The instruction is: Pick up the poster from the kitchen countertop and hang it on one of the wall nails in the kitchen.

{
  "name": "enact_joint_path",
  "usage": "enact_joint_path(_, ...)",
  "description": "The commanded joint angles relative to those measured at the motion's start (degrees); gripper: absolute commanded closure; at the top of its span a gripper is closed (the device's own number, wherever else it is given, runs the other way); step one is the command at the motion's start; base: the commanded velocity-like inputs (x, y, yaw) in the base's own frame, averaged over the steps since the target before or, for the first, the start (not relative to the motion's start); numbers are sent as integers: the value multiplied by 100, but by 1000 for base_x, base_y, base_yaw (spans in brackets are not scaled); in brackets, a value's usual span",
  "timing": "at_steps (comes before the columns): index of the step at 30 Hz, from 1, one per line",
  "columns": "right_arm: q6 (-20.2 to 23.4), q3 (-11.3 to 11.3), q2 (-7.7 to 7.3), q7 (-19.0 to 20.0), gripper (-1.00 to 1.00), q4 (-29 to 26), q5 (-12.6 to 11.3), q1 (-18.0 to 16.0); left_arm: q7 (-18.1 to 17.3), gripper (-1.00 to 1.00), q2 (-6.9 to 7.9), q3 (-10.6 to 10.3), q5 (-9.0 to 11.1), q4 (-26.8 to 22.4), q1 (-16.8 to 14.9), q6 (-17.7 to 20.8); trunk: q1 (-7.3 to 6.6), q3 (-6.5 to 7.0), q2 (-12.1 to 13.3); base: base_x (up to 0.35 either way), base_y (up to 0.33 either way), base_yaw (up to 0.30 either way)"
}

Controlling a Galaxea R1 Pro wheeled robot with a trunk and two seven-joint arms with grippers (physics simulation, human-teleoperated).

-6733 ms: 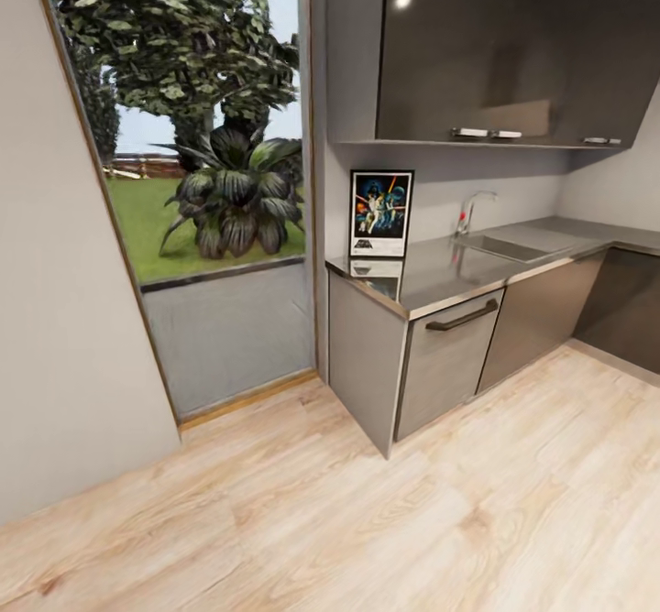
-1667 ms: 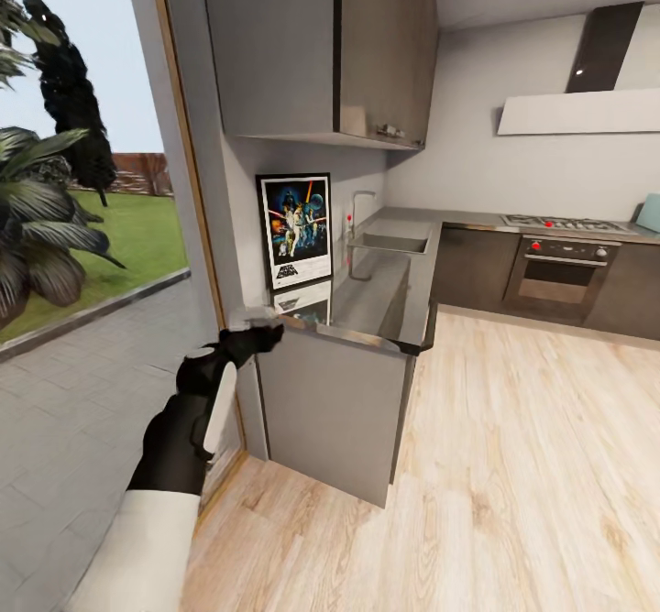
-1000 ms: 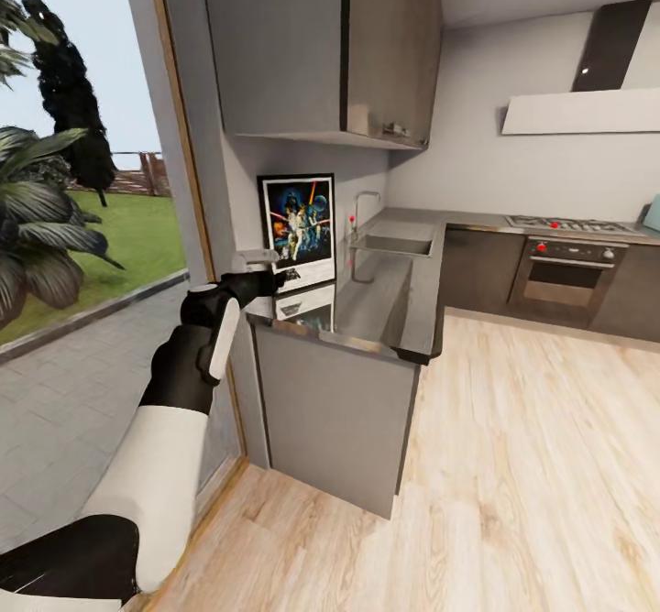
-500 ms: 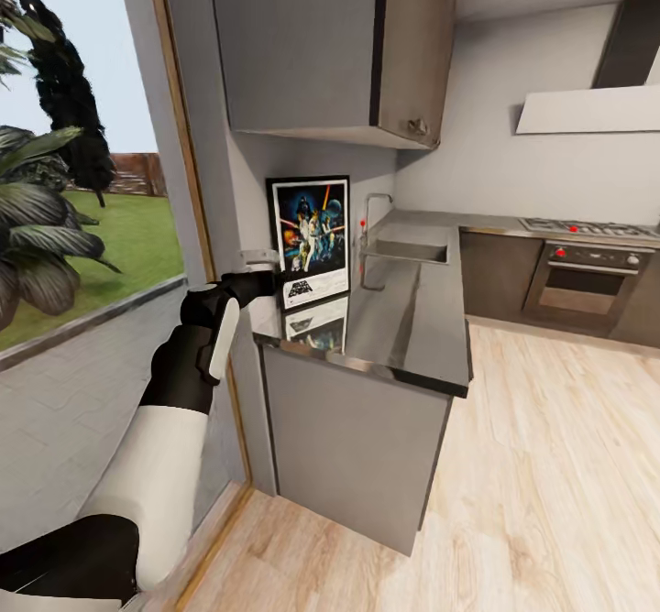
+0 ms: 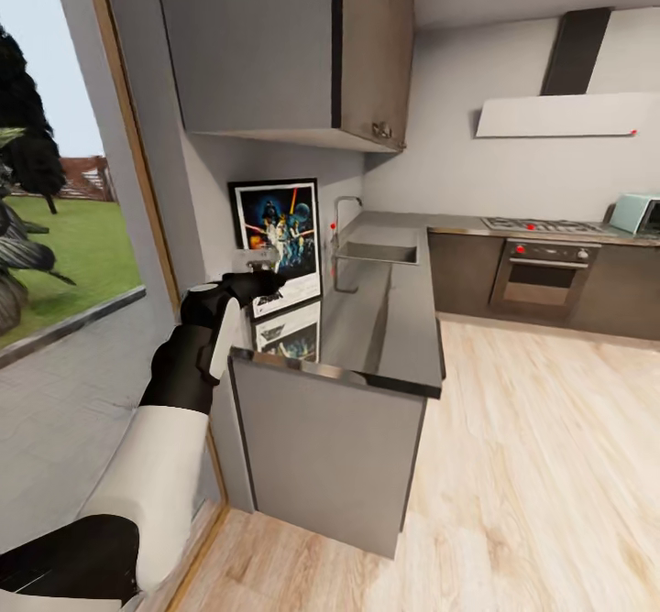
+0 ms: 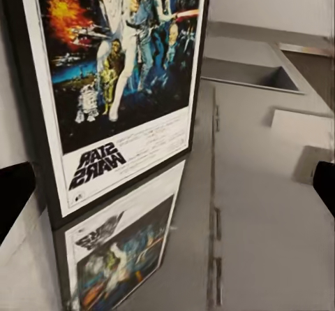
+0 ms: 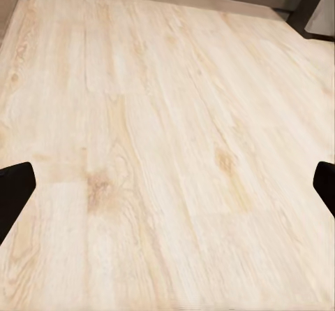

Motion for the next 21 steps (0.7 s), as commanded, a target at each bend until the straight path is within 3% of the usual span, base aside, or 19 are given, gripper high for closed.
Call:
enact_joint_path(1, -10, -2, 0, -6, -100, -1, 21, 0, 0, -100, -5, 3, -1, -6, -3, 28, 0, -1, -3, 6, 0, -229)
enact_joint_path(11, -9, 3, 0, -14, -100, 6, 21, 0, 41, -100, -27, -9, -37, -223, -129, 52, 0, 7, -3, 28, 0, -54)
enact_joint_path(21, -12, 2, 0, -15, -100, 8, 21, 0, 40, -100, 8, 40, -52, 174, -544, 55, 0, 7, -3, 5, 3, -2)
